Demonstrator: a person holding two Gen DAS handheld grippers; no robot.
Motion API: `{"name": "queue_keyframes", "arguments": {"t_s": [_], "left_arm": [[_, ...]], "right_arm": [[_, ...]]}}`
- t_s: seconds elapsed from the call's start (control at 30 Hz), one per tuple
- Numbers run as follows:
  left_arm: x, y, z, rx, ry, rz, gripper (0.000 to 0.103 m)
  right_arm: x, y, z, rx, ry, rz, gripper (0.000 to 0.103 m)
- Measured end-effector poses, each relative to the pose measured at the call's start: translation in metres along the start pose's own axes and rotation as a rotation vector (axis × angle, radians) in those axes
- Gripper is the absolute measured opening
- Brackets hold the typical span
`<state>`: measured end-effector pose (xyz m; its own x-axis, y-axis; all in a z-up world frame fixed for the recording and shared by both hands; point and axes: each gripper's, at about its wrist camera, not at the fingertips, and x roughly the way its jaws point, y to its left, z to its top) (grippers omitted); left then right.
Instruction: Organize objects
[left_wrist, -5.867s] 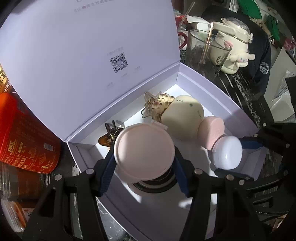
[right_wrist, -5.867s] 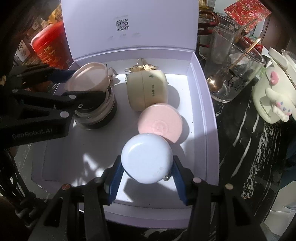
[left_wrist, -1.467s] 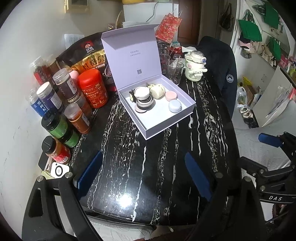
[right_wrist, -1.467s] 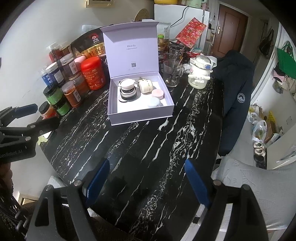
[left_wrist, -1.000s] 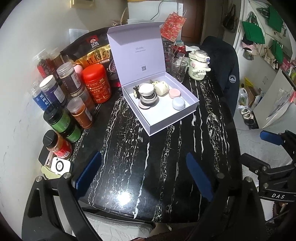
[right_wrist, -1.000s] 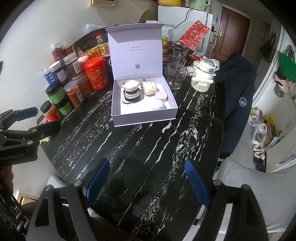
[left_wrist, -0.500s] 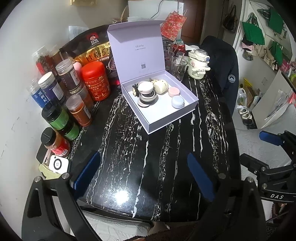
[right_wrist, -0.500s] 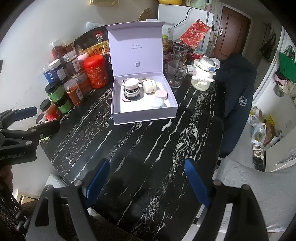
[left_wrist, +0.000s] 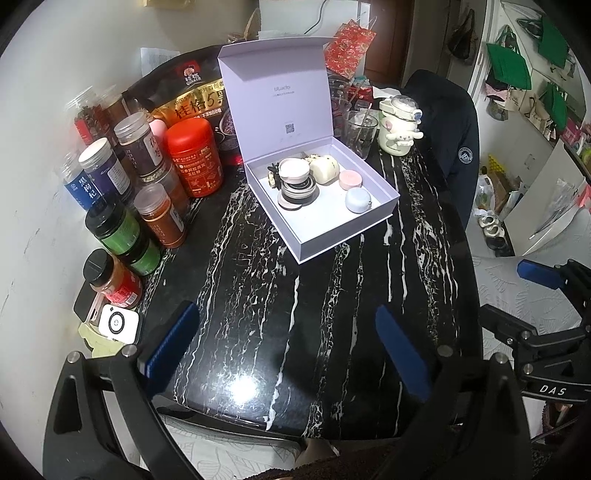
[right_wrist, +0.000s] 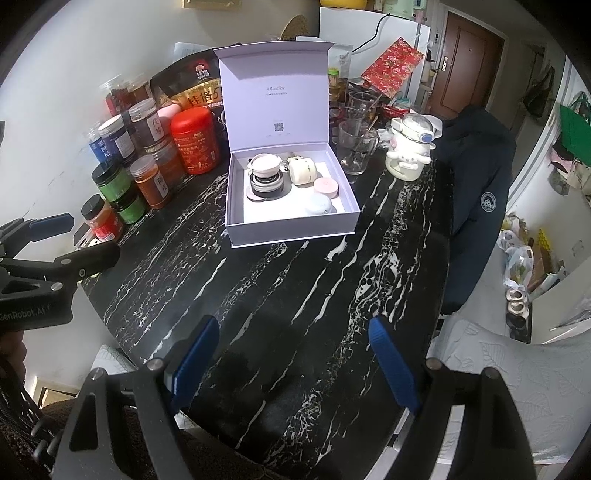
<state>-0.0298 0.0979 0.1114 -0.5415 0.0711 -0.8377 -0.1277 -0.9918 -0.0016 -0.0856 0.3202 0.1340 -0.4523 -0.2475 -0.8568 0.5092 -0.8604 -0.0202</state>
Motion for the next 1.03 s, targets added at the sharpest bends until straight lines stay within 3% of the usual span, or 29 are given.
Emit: {"name": "queue_keyframes", "arguments": {"t_s": [1.03], "left_arm": [[-0.006, 0.006, -0.012, 0.008, -0.01, -0.006, 0.102]], "right_arm": [[-0.008, 0.011, -0.005, 0.0, 0.02, -0.023, 0.084]]}}
